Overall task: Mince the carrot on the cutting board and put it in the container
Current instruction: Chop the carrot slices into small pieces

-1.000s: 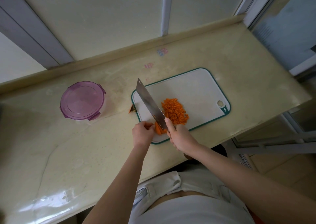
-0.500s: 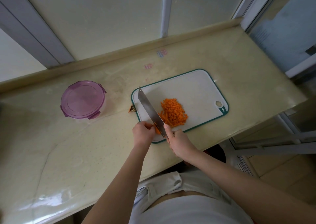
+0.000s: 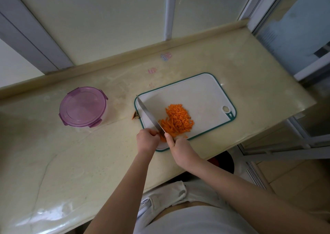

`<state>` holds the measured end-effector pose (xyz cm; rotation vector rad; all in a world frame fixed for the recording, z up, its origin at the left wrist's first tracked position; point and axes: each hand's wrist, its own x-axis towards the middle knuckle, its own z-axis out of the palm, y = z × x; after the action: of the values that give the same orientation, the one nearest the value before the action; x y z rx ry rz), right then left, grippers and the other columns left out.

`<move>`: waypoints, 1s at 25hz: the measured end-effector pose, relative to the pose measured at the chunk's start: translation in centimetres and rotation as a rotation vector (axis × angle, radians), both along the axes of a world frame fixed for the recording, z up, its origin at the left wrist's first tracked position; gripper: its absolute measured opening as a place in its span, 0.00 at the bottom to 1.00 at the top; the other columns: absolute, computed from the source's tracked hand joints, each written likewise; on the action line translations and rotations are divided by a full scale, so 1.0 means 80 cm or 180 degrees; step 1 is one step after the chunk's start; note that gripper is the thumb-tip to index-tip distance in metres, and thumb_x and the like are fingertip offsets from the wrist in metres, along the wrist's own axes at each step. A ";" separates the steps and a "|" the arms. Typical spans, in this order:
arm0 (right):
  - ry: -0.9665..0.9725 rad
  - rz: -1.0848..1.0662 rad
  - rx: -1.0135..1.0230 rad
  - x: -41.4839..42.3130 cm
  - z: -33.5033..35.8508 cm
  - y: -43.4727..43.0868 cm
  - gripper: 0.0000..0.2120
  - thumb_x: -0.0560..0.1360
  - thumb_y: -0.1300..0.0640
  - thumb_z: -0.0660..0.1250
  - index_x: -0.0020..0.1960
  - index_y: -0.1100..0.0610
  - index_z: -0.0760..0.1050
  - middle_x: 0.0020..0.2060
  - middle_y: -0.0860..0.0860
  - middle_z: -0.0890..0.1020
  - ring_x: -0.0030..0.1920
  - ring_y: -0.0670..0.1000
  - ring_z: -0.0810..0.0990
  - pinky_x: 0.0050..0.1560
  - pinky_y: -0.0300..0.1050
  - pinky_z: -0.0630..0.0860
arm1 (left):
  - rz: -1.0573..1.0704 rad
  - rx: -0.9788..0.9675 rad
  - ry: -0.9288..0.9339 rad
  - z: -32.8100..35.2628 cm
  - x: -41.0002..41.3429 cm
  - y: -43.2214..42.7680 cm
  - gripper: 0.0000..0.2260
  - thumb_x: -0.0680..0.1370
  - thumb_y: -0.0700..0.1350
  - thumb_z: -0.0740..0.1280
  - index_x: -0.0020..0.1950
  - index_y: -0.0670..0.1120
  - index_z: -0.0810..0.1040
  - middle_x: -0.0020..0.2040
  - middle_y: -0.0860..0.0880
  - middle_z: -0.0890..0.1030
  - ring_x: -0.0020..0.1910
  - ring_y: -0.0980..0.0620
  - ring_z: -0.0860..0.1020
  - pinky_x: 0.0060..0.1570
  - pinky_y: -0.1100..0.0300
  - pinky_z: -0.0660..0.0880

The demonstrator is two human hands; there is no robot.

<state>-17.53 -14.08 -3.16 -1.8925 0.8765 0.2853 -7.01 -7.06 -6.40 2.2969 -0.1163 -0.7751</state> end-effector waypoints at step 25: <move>-0.0112 -0.0348 0.0329 0.011 0.001 -0.019 0.28 0.80 0.38 0.47 0.28 0.54 0.59 0.20 0.47 0.61 0.19 0.46 0.59 0.25 0.42 0.56 | -0.0135 -0.0048 -0.0253 -0.009 -0.004 0.008 0.04 0.74 0.39 0.67 0.44 0.40 0.80 0.40 0.48 0.79 0.40 0.52 0.75 0.36 0.65 0.67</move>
<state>-16.69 -15.59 -3.06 -1.7428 0.9207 0.2260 -7.35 -6.39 -7.11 2.3181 -0.2069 -0.7018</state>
